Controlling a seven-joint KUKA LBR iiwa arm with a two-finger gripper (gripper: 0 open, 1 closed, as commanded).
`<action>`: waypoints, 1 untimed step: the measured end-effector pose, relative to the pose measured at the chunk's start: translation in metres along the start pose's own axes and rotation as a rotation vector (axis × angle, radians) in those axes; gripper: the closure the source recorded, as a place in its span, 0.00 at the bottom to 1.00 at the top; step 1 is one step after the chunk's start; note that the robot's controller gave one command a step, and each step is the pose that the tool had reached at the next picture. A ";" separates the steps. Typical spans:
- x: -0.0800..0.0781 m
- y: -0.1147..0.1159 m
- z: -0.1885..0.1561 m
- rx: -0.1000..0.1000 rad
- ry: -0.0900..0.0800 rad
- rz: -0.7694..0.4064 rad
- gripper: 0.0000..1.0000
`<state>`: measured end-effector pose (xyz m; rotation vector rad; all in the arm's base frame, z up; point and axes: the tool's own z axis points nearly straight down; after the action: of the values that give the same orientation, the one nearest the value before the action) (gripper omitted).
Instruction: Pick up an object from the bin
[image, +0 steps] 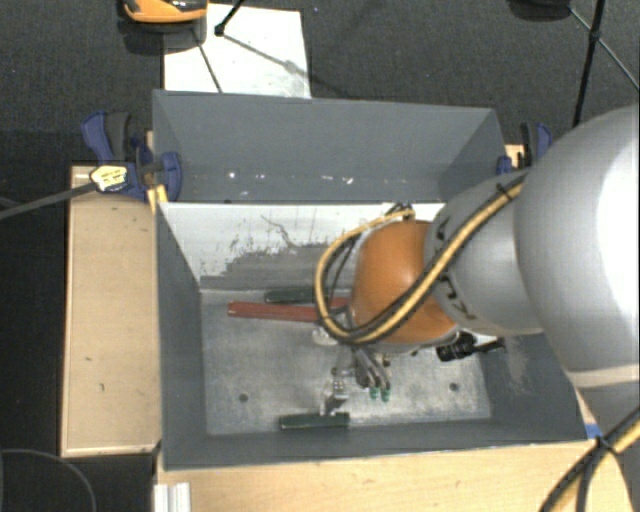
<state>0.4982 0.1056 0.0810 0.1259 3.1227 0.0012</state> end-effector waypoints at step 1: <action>0.007 0.012 -0.004 -0.004 0.000 -0.017 0.00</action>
Offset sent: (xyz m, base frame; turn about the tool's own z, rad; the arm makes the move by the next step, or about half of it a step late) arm -0.0055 0.0235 0.0217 -0.0472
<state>0.4923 0.1184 0.0853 0.0996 3.1239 0.0070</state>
